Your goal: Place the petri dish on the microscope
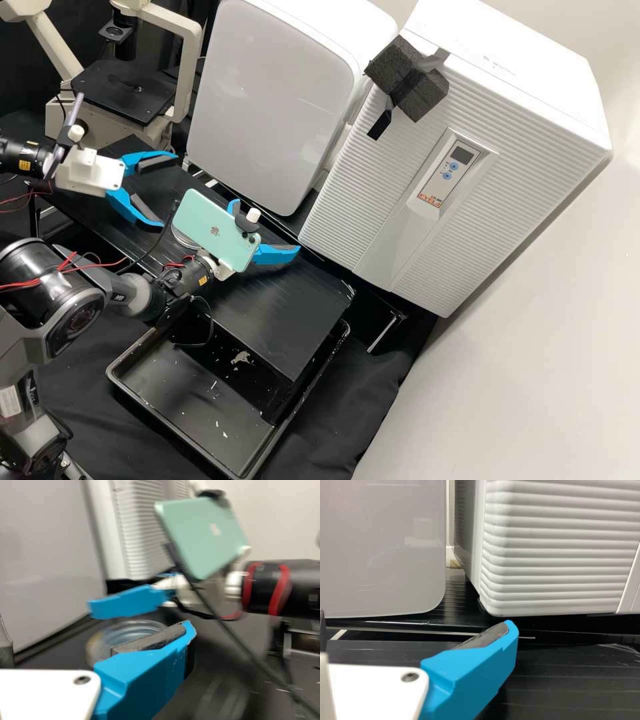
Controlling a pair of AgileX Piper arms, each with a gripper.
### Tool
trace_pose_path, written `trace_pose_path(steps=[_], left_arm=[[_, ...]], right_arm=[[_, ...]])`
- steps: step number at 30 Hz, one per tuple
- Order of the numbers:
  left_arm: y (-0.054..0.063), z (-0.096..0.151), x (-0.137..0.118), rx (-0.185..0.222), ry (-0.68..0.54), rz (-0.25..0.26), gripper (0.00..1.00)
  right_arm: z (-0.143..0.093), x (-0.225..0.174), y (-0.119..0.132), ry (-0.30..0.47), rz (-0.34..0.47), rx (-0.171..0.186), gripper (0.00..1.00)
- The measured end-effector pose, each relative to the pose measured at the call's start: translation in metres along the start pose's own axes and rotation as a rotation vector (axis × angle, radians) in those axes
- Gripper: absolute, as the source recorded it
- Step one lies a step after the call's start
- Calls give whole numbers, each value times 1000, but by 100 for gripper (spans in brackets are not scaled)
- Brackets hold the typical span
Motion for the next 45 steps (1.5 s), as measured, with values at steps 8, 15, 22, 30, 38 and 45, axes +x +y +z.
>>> trace_pose_path(steps=[8, 15, 22, 30, 38, 45], left_arm=[[-12, -3, 23, -80, -31, -61, 100], [-18, -13, 41, -139, 8, -98, 100], [-17, -16, 51, -146, 10, -96, 100], [-20, -10, 56, -144, -4, -105, 100], [-22, -11, 56, -149, -1, -107, 100], [-26, -9, 58, -155, -3, -112, 100]], right_arm=[[0, 0, 0, 0, 0, 0, 100], [0, 0, 0, 0, 0, 0, 100], [0, 0, 0, 0, 0, 0, 100], [0, 0, 0, 0, 0, 0, 100], [0, 0, 0, 0, 0, 0, 100], [0, 0, 0, 0, 0, 0, 100]])
